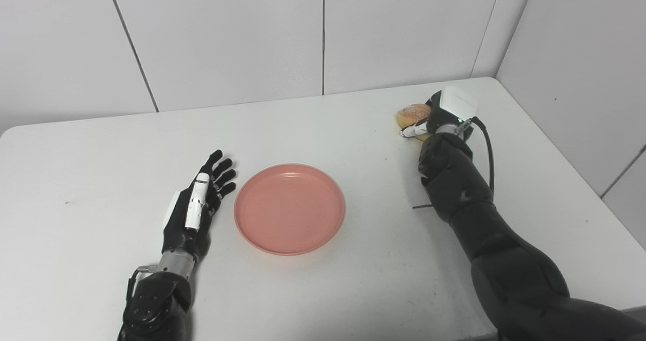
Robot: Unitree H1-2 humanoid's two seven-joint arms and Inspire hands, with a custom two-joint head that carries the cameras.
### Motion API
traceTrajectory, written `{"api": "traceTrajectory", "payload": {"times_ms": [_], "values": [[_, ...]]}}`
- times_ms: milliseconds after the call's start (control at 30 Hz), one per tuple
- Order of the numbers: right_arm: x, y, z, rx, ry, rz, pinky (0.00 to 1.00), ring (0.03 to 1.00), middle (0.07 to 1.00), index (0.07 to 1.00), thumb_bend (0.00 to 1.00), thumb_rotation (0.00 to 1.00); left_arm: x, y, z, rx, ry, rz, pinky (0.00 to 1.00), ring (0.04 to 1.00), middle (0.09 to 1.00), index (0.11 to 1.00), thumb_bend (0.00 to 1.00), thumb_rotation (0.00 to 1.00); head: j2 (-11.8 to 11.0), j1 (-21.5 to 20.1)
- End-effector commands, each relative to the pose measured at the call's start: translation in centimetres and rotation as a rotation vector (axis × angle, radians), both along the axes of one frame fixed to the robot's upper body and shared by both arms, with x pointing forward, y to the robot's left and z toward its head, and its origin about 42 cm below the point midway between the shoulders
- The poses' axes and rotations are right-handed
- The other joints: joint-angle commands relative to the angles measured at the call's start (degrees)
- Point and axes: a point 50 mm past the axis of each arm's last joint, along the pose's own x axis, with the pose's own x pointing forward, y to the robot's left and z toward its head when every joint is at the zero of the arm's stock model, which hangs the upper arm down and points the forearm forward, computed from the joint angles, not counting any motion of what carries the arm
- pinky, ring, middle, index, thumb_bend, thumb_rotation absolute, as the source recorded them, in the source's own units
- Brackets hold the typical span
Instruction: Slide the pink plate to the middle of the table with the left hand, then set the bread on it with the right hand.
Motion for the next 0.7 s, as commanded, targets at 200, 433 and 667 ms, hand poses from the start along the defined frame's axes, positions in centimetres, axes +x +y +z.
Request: {"api": "traceTrajectory", "payload": {"times_ms": [200,433,667], "values": [[0.7,0.0,4.5,-0.025,-0.167,0.024,0.17,0.245,0.405,0.522,0.52,0.0,0.1,-0.6,0.4,-0.007,-0.004,-0.003,0.88,0.898,0.912,0.902,0.36,1.0,0.04,0.93],[0.0,0.8,7.4,-0.02,-0.25,0.093,0.28,0.379,0.445,0.528,0.52,0.0,0.1,-1.2,0.4,-0.004,-0.001,0.005,0.87,0.894,0.907,0.899,0.34,1.0,0.05,2.87],[-2.8,4.0,11.7,-0.013,-0.356,0.235,0.26,0.338,0.423,0.532,0.52,0.0,-0.1,-2.1,0.5,0.004,-0.002,0.004,0.88,0.897,0.912,0.907,0.34,1.0,0.24,5.69]]}}
